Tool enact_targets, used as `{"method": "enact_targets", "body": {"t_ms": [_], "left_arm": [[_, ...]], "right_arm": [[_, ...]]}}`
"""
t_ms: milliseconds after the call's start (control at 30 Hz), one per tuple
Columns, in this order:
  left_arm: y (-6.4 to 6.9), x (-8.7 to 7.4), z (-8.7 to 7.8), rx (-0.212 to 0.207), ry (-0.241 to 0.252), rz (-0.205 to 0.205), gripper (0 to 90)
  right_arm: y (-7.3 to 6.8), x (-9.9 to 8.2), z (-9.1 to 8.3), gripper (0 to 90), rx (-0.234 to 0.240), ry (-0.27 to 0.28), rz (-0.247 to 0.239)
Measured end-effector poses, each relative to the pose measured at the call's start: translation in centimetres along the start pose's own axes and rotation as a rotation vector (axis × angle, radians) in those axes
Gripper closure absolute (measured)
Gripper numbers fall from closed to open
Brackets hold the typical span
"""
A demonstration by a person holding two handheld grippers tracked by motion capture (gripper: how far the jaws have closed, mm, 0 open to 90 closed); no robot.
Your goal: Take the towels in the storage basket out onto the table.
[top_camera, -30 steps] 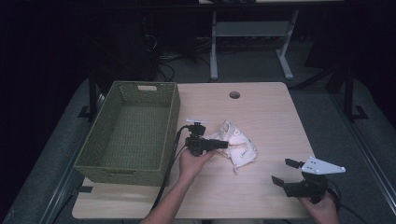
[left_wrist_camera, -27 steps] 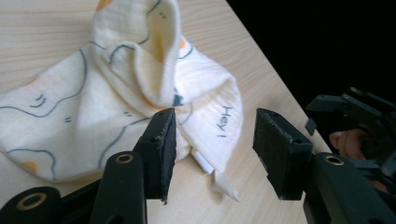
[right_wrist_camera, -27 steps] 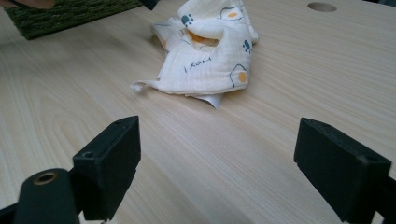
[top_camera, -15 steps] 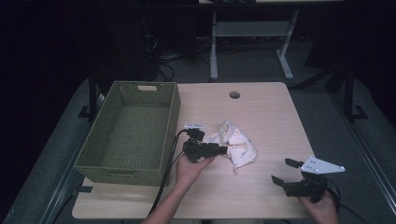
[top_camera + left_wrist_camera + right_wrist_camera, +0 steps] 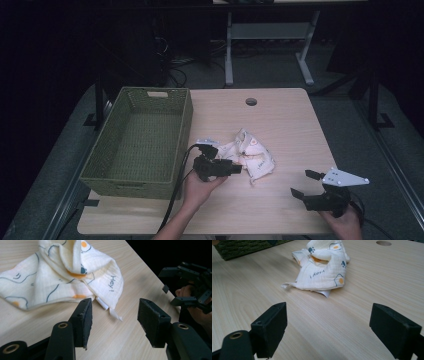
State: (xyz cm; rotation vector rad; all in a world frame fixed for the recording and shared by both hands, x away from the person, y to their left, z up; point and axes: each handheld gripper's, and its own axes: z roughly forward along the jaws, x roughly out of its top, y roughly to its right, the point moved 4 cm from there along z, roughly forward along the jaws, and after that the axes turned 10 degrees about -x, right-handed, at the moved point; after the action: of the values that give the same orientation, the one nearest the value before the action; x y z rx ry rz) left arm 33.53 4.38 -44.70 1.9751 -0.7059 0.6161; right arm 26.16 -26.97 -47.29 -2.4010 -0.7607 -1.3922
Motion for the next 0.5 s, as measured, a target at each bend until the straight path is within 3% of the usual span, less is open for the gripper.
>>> {"method": "enact_targets", "body": {"t_ms": [267,500], "left_arm": [[0.0,-1.2,-0.8,-0.019,-0.006,0.001,44.6],[0.4,-2.0,-1.2,-0.014,-0.019,0.028,43.4]], "right_arm": [[-0.1,0.0,0.0,14.1,-0.003,0.001,-0.004],[-0.1,0.0,0.0,14.0,-0.003,-0.003,-0.006]]}}
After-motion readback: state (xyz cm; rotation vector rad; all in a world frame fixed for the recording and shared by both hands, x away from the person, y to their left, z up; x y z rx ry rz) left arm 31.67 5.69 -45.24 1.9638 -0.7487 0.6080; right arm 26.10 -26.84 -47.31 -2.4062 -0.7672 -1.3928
